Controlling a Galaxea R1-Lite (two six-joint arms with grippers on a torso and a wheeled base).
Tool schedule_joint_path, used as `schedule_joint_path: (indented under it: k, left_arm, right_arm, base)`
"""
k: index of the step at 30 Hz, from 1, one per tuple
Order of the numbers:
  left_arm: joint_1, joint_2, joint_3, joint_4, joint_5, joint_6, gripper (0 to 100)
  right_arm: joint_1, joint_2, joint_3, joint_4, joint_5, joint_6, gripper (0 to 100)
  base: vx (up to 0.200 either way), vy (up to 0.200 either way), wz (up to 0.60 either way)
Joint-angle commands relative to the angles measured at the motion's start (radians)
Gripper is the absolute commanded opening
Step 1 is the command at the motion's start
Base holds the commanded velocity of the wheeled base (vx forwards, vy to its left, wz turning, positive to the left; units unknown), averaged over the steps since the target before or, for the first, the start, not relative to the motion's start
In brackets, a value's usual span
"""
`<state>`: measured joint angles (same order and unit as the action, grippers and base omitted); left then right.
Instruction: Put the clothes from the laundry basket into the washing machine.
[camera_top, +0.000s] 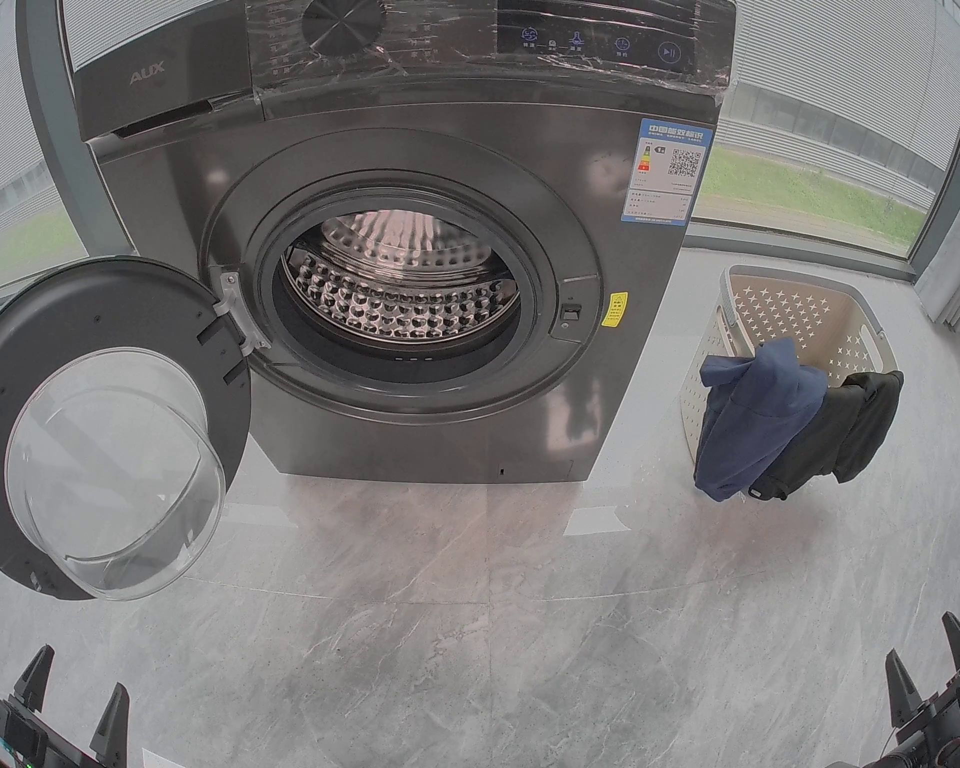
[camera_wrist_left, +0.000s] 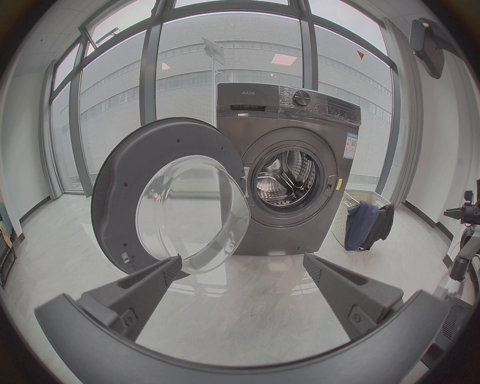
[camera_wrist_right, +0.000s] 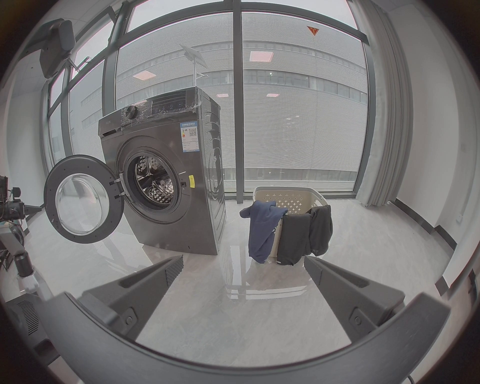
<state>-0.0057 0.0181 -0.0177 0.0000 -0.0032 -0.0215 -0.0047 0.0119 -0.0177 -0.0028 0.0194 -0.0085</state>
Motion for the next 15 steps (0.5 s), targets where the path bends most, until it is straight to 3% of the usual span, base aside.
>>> schedule_joint_path:
  k: [1, 9, 12, 15]
  left_arm:
    - [0.000, -0.010, 0.015, 0.000, 0.000, 0.000, 100]
    - [0.001, -0.012, 0.016, -0.002, 0.008, 0.008, 100]
    - [0.004, -0.013, 0.018, 0.000, 0.011, 0.032, 100]
    - [0.006, -0.015, 0.018, 0.000, 0.008, 0.034, 100]
  right_arm:
    - [0.000, -0.012, 0.016, 0.000, 0.001, -0.001, 100]
    - [0.000, -0.012, 0.016, 0.000, 0.001, -0.001, 100]
    - [0.000, -0.012, 0.016, 0.000, 0.001, -0.001, 100]
    - [0.000, -0.012, 0.016, 0.000, 0.001, -0.001, 100]
  base:
    - [0.000, -0.200, 0.00]
    - [0.000, -0.200, 0.00]
    - [0.000, 0.000, 0.00]
    - [0.000, 0.000, 0.00]
